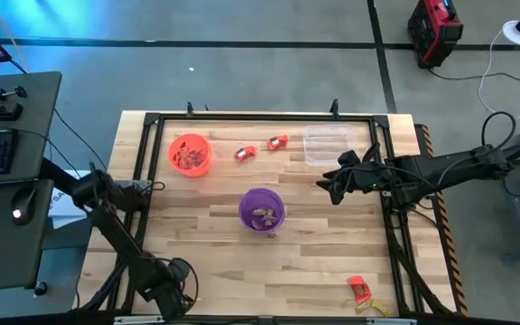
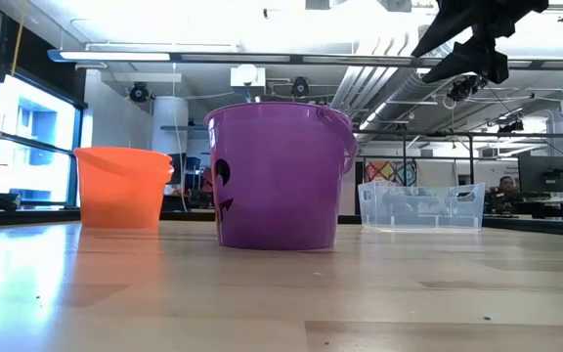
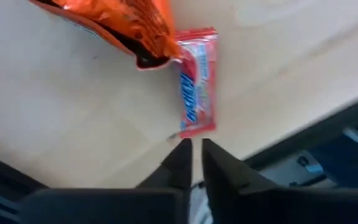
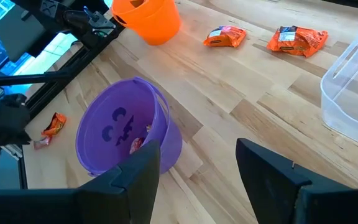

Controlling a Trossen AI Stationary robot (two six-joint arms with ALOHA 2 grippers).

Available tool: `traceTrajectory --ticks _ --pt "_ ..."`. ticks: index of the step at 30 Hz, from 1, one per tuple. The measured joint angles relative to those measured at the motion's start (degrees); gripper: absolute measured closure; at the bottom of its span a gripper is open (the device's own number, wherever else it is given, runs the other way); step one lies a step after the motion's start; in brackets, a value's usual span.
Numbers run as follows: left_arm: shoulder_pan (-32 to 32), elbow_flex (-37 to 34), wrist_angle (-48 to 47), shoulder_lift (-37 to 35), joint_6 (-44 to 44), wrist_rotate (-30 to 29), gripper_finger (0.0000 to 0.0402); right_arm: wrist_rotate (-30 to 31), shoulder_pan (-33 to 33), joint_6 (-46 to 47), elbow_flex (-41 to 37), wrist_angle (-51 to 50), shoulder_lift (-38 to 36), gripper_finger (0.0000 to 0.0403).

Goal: Sort candy by brand, put in halloween buckets
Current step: Put the red candy into the purple bucket

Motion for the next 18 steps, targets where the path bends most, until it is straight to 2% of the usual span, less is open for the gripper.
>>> traceTrajectory --ticks 2,7,10,13,18 --pt "0.0 0.0 -0.38 -1.79 1.57 -1.13 0.0392 0.0 0.0 -0.02 0.0 -0.11 0.0 0.0199" --pt "-0.05 0.0 -3.36 -4.26 3.27 -3.17 0.038 0.11 0.0 -0.98 0.0 -0.61 0.0 0.0199" --pt "-0.13 0.0 -2.81 -4.35 1.22 -3.47 0.0371 0.1 0.0 -1.01 0.0 -1.16 0.0 0.0199" --pt "-0.13 0.0 -1.02 -3.77 0.48 -3.41 0.0343 0.09 0.0 -0.81 0.0 -1.65 -0.01 0.0199" --pt "-0.15 0.0 0.04 -2.29 -0.31 -3.94 0.0265 0.04 0.02 -0.74 0.0 -1.68 0.0 0.0199"
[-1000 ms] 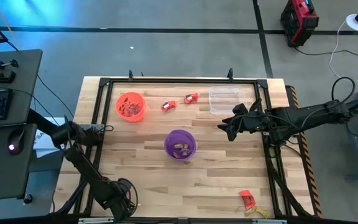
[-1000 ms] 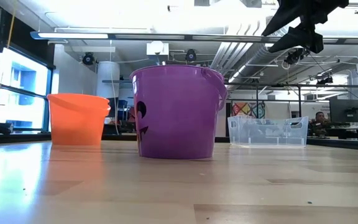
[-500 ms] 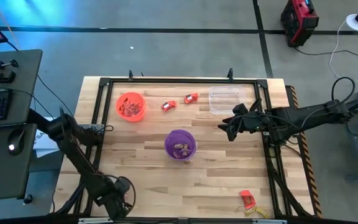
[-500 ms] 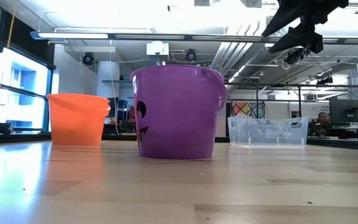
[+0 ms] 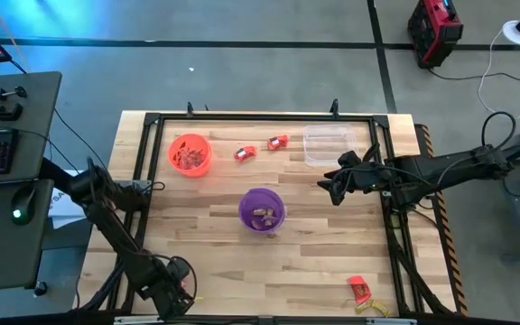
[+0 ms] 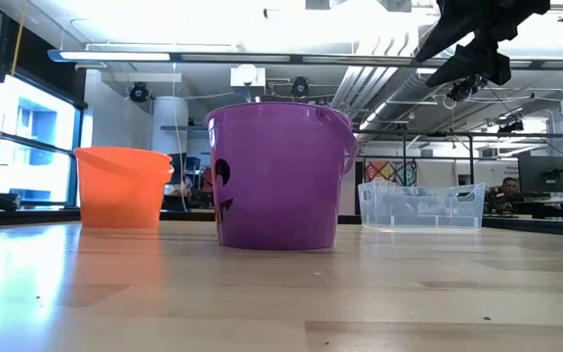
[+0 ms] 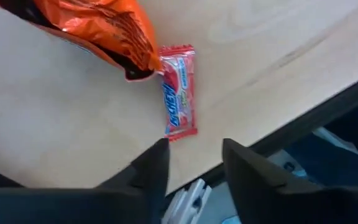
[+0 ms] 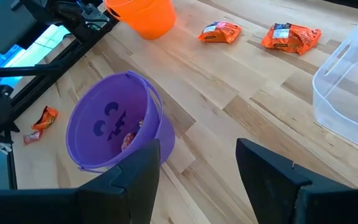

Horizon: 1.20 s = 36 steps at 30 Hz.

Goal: Sort candy by brand, put in halloween buckets
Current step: Put the red candy into the purple bucket

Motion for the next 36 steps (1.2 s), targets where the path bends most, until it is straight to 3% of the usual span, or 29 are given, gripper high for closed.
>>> traceTrajectory --ticks 6,13,17,24,27,32,36 --pt "0.02 -0.02 -0.14 2.21 0.03 -0.38 0.019 -0.02 -0.02 0.13 0.0 -0.15 0.04 0.0199" --pt "0.2 -0.02 0.32 4.16 -1.29 0.28 0.0179 0.14 -0.02 0.13 0.0 -0.37 0.04 0.0199" --pt "0.2 -0.02 0.34 4.96 -1.76 1.1 0.0228 0.26 0.0 0.1 0.0 -0.37 0.04 0.0199" --pt "0.2 0.0 0.73 5.81 -0.72 1.27 0.0386 0.28 0.01 0.1 0.0 -0.6 0.04 0.0199" --pt "0.2 -0.07 0.81 3.2 0.91 1.58 0.0388 0.31 -0.01 0.1 0.0 -1.17 0.04 0.0199" --pt "0.2 -0.02 2.37 -7.53 10.62 0.3 0.0398 0.36 -0.01 0.1 0.0 -2.06 0.04 0.0199" --pt "0.95 0.0 4.32 -18.59 21.54 -5.98 0.0399 0.76 -0.02 -0.19 0.0 -2.08 0.04 0.0199"
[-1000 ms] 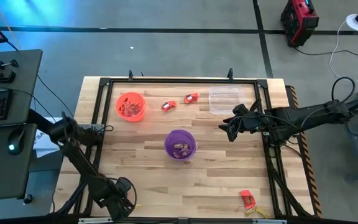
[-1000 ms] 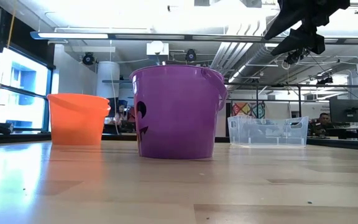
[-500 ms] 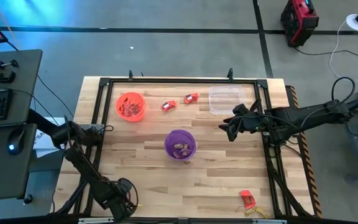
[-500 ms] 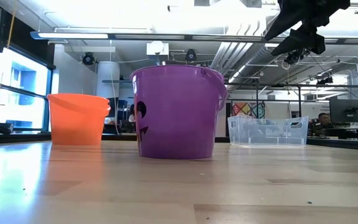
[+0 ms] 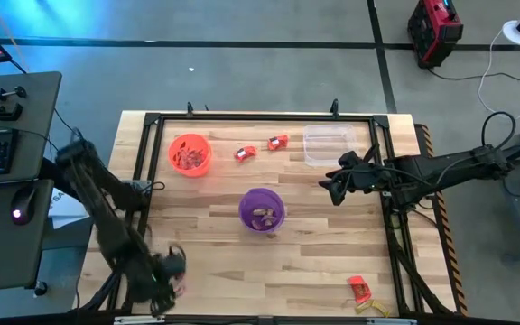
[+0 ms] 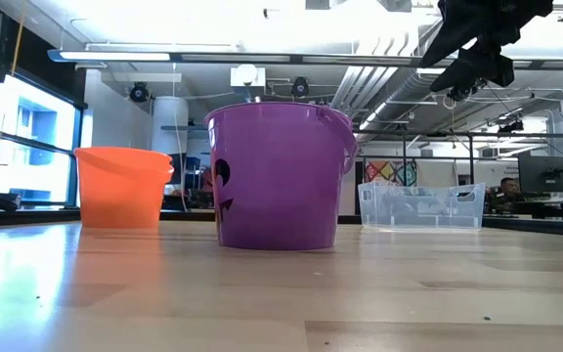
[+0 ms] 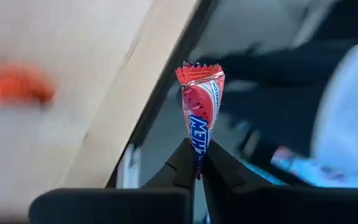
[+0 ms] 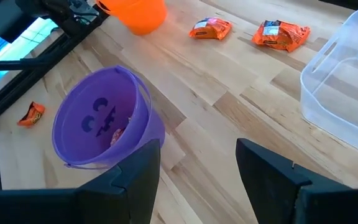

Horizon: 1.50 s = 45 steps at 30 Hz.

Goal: Sort candy by brand, put in halloween buckets
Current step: Put the red candy into the purple bucket, then put the yellow candy into the purple bucket

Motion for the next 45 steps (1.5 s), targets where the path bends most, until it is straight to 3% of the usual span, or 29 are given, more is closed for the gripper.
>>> traceTrajectory --ticks 4,7,9,13,16,23,30,39,45 --pt "5.35 0.05 -2.47 -9.16 7.53 -12.64 0.0401 1.74 0.0 0.01 0.0 0.02 0.0 0.0199" --pt "13.97 0.05 -3.21 -12.56 16.77 -16.88 0.0401 2.27 0.0 0.17 0.0 0.06 0.02 0.0199" --pt "20.95 0.05 -1.96 -12.61 24.83 -16.28 0.0401 2.25 0.0 0.23 0.0 0.32 0.0 0.0199" --pt "33.2 0.05 4.82 -8.49 40.81 -9.33 0.0401 2.4 0.0 0.32 0.0 0.94 0.02 0.0199" --pt "39.71 0.05 9.75 -3.06 47.15 -5.68 0.0401 4.31 0.0 1.63 0.0 0.94 0.01 0.0199" --pt "48.81 -0.02 18.8 10.11 45.51 1.19 0.039 9.99 0.0 6.39 0.0 5.22 0.02 0.0199" --pt "51.97 -0.04 22.21 17.01 42.74 9.01 0.0317 10.0 0.0 5.93 0.0 11.46 0.0 0.0199" --pt "55.29 -0.04 21.53 11.31 44.17 13.71 0.0222 4.03 0.0 4.87 0.0 12.93 0.0 0.0199" --pt "56.13 -0.04 21.77 -0.21 47.61 12.78 0.0214 -12.89 1.07 3.31 0.01 25.11 0.48 0.0199"
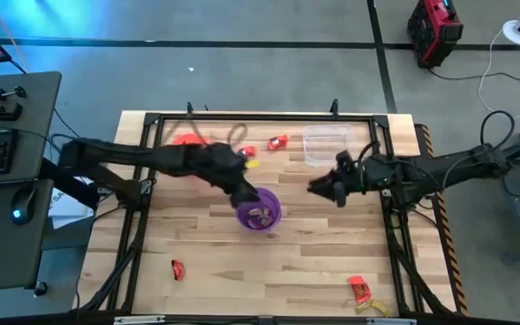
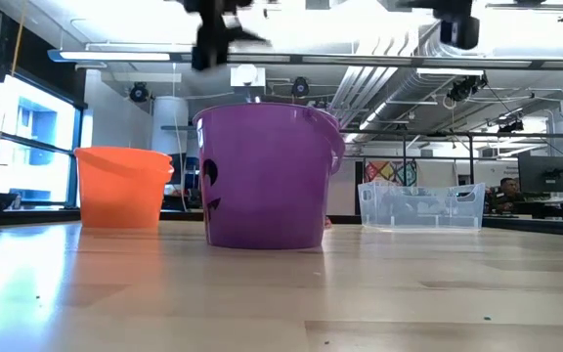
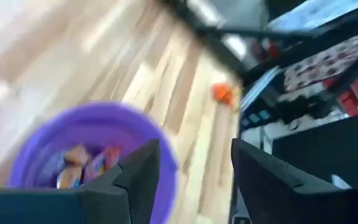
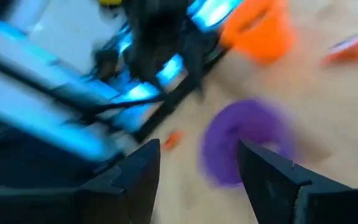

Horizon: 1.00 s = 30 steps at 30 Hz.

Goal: Sort candy by brand, put in halloween buckets
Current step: Put the yellow candy into the purple bucket

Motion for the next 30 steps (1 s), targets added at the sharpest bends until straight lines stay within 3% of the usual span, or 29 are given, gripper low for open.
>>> traceTrajectory --ticks 3,8,14,22,30 --pt "-1.11 0.0 -0.34 -7.08 2.07 -4.01 0.0217 -5.11 3.5 6.92 0.04 -0.08 2.16 0.0199" --pt "-5.13 0.04 -1.47 -17.72 5.09 -16.73 0.0217 -10.66 15.0 17.3 0.01 -7.02 10.91 0.0199" --pt "-7.89 0.04 -2.37 -24.24 6.61 -28.87 0.0217 -17.22 27.1 27.73 -0.01 -8.33 22.17 0.0199" --pt "-7.92 0.04 -4.94 -24.8 9.04 -30.96 0.0218 -26.23 38.15 40.36 -0.01 -8.33 32.62 0.0199" --pt "-7.89 0.04 -6.89 -23.32 8.55 -31.03 0.0218 -33.16 42.74 57.94 -0.01 -5.13 39.36 0.0199"
